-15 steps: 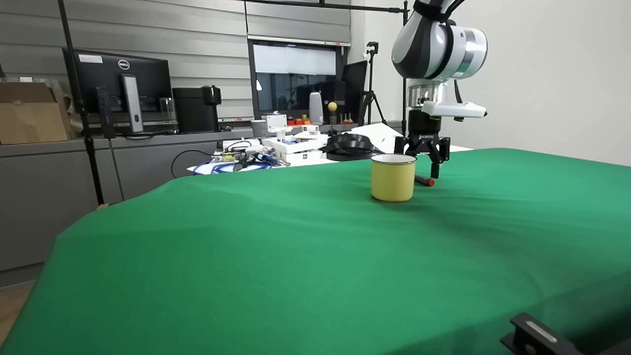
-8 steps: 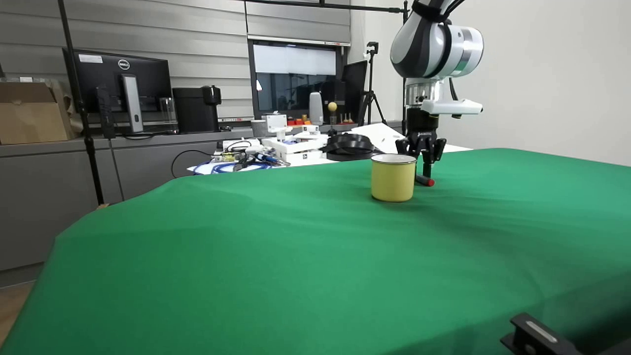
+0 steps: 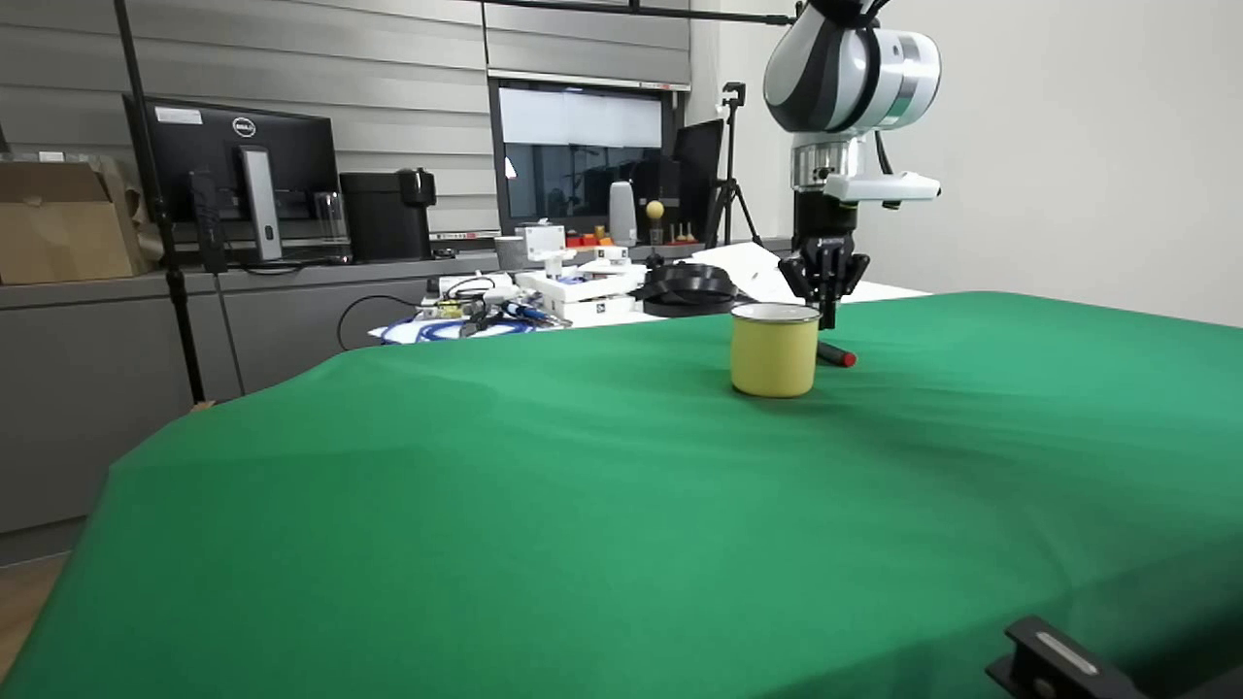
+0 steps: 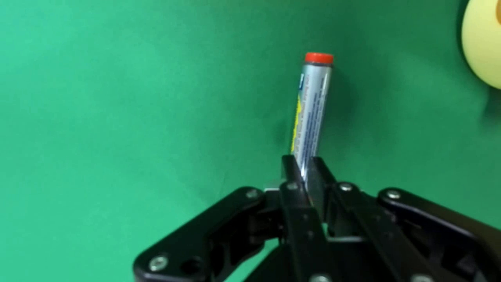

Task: Put the red marker inside the yellow mug

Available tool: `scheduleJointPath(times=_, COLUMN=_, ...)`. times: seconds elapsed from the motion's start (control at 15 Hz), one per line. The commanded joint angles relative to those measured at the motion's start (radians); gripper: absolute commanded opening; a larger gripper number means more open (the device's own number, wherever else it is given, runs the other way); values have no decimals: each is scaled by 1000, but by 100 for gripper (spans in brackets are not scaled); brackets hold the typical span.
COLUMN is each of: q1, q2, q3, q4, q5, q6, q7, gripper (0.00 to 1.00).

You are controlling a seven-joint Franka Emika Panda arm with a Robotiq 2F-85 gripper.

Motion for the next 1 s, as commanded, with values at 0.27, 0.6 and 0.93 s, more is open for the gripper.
scheduleJointPath(times=0.27, q1=1, q2=26, q3=2, q4=40, q5=-8, q6=-102, q7=12, gripper=65)
scheduleJointPath(times=0.6, q1=10, q2=68, q3=-4, q4=47, q5=-18, q6=-100, q7=21, gripper=49)
scheduleJointPath(times=0.93, q1=23, q2=91, q3=-7, q4=67, q5=-27, q6=-114, q7=29, gripper=31)
